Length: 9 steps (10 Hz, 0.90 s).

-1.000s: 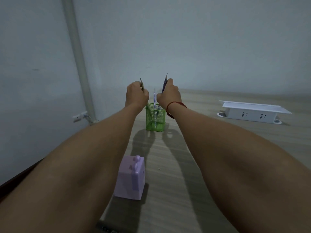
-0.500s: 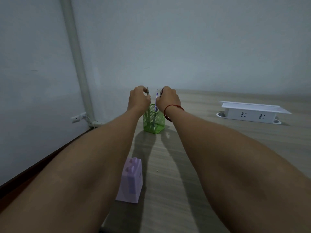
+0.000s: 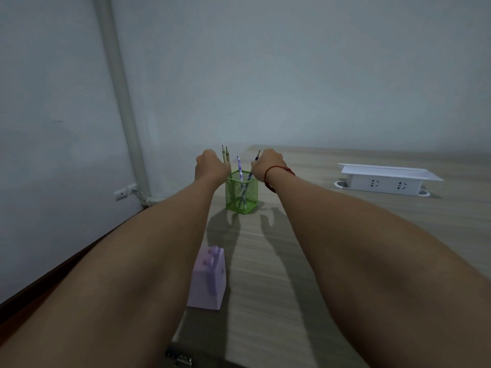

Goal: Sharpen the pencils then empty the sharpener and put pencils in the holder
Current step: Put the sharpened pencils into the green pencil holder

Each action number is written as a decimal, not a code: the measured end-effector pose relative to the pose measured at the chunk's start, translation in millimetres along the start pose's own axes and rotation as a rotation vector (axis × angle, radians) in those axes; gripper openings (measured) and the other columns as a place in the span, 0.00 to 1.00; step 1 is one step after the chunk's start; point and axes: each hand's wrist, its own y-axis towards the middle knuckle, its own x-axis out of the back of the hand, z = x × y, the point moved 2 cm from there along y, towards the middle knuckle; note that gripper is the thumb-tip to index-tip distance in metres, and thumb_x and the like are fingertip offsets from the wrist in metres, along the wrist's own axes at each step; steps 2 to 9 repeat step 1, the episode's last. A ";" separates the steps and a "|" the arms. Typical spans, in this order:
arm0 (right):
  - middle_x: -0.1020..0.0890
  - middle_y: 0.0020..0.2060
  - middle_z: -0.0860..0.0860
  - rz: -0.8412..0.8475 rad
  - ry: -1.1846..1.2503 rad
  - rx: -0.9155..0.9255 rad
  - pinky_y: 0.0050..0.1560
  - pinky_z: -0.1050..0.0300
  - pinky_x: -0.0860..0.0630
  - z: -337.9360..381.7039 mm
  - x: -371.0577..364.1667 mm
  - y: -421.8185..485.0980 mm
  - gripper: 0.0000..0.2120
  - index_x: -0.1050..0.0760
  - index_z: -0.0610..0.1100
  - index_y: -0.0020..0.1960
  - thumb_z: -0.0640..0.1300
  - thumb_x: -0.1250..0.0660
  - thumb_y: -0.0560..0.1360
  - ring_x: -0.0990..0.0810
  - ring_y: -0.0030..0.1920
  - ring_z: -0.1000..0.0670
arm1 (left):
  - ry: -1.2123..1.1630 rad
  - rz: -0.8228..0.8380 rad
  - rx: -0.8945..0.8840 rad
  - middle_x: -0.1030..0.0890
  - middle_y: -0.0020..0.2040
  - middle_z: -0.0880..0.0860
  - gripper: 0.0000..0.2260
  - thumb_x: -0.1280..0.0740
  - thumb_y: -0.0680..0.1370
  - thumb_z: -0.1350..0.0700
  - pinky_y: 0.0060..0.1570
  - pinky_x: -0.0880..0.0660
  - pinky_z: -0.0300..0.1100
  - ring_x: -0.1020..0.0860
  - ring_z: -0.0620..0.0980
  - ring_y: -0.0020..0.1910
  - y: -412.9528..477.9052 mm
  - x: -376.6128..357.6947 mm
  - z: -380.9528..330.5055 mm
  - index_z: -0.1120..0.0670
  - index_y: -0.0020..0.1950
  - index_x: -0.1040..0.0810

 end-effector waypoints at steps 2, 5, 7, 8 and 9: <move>0.22 0.59 0.40 -0.007 -0.028 -0.006 0.49 0.54 0.27 2.3 28.6 -16.5 0.12 0.25 0.36 0.58 0.40 0.39 0.79 0.21 0.54 0.40 | -0.002 0.050 -0.012 0.25 0.61 0.62 0.16 0.35 0.77 0.54 0.52 0.27 0.48 0.25 0.61 0.59 -13.0 10.0 -10.1 0.64 0.58 0.27; 0.22 0.59 0.40 -0.007 -0.028 -0.006 0.49 0.54 0.27 2.3 28.6 -16.5 0.12 0.25 0.36 0.58 0.40 0.39 0.79 0.21 0.54 0.40 | -0.002 0.050 -0.012 0.25 0.61 0.62 0.16 0.35 0.77 0.54 0.52 0.27 0.48 0.25 0.61 0.59 -13.0 10.0 -10.1 0.64 0.58 0.27; 0.22 0.59 0.40 -0.007 -0.028 -0.006 0.49 0.54 0.27 2.3 28.6 -16.5 0.12 0.25 0.36 0.58 0.40 0.39 0.79 0.21 0.54 0.40 | -0.002 0.050 -0.012 0.25 0.61 0.62 0.16 0.35 0.77 0.54 0.52 0.27 0.48 0.25 0.61 0.59 -13.0 10.0 -10.1 0.64 0.58 0.27; 0.22 0.59 0.40 -0.007 -0.028 -0.006 0.49 0.54 0.27 2.3 28.6 -16.5 0.12 0.25 0.36 0.58 0.40 0.39 0.79 0.21 0.54 0.40 | -0.002 0.050 -0.012 0.25 0.61 0.62 0.16 0.35 0.77 0.54 0.52 0.27 0.48 0.25 0.61 0.59 -13.0 10.0 -10.1 0.64 0.58 0.27; 0.22 0.59 0.40 -0.007 -0.028 -0.006 0.49 0.54 0.27 2.3 28.6 -16.5 0.12 0.25 0.36 0.58 0.40 0.39 0.79 0.21 0.54 0.40 | -0.002 0.050 -0.012 0.25 0.61 0.62 0.16 0.35 0.77 0.54 0.52 0.27 0.48 0.25 0.61 0.59 -13.0 10.0 -10.1 0.64 0.58 0.27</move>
